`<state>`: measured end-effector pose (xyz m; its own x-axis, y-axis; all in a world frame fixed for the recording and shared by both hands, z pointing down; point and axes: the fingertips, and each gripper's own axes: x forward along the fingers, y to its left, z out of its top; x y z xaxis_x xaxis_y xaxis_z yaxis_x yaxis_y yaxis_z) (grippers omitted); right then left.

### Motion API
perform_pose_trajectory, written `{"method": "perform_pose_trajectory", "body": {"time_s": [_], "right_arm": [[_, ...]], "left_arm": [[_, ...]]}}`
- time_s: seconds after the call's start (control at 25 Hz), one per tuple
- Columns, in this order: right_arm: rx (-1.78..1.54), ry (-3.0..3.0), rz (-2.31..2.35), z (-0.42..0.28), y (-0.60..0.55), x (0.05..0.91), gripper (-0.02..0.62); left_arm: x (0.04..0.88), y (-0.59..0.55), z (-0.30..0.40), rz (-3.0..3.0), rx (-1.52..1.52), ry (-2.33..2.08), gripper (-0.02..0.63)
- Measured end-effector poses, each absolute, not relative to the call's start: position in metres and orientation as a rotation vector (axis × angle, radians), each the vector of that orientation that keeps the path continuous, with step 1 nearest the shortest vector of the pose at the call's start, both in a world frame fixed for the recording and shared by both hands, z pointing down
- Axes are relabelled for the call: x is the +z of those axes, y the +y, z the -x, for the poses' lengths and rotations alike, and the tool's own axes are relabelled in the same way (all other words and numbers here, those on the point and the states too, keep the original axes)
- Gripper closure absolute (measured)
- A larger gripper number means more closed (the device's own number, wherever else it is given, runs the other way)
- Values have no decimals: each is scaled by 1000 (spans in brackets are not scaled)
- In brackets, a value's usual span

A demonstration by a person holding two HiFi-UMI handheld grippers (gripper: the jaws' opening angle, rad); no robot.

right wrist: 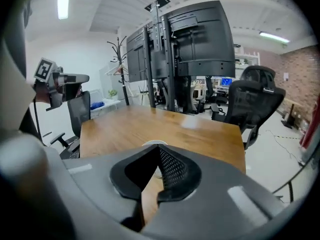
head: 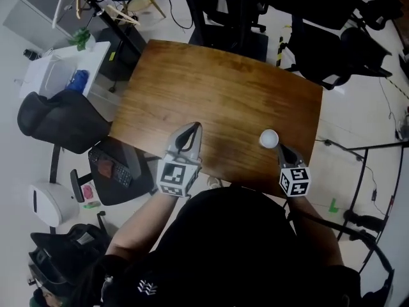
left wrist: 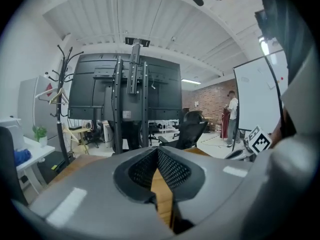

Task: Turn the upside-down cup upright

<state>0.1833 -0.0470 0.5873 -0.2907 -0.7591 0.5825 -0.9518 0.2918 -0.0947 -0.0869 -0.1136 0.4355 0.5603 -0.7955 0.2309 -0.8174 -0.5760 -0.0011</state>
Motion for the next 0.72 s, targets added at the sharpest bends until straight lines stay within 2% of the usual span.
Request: {"method": "perform_pose_trajectory", "body": {"time_s": [0.4,0.72], "right_arm": [[632,-2011,-1602,-220,-27,591,594],[601,-2030,-1645,-226,-31,575,594]], "left_arm": [[446,-101,41,-2771,323,-1188,606],[451,-102,37,-2761,334,-1166,606]]}}
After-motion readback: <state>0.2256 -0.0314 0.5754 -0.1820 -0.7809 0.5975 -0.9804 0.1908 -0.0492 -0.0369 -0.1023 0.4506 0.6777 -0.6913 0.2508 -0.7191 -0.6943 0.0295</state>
